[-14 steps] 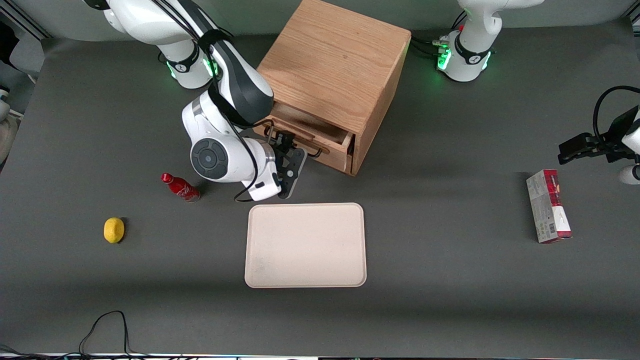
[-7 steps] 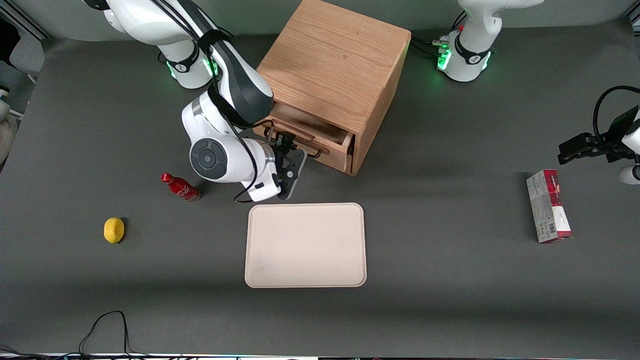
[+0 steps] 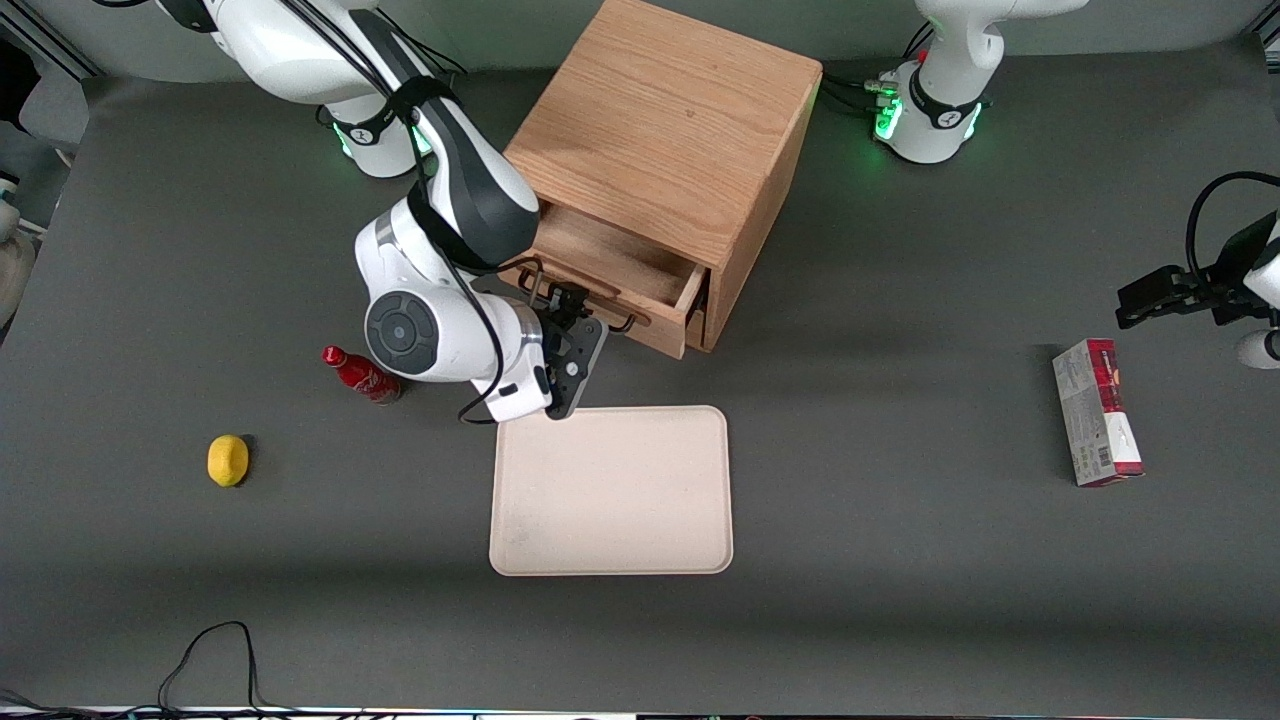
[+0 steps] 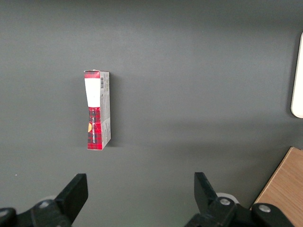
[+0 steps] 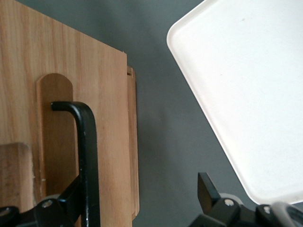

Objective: Open upper drawer
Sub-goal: 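Pull the handle with the right gripper, sliding the drawer out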

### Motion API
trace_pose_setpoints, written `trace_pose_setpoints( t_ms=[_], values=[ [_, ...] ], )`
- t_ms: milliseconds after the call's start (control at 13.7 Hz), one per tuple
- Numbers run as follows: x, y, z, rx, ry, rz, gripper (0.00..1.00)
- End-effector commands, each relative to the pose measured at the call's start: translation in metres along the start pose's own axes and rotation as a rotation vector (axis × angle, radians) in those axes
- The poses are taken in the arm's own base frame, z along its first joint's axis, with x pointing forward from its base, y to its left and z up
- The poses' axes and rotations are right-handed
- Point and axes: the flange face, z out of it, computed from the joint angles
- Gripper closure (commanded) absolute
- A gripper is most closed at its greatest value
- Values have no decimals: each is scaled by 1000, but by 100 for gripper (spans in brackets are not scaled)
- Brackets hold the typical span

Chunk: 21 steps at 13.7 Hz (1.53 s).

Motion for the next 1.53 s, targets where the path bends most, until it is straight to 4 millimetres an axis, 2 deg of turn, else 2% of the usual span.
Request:
trace_pose_setpoints(
  t_ms=[0,292,804,1461],
  values=[
    [7,10,-3,5,30,-5,0],
    [4,23,-4,3,36,8,0],
    [-3,41,-18,-8,60,30,0],
    [0,51,-24,-17,76,42,0]
  ],
)
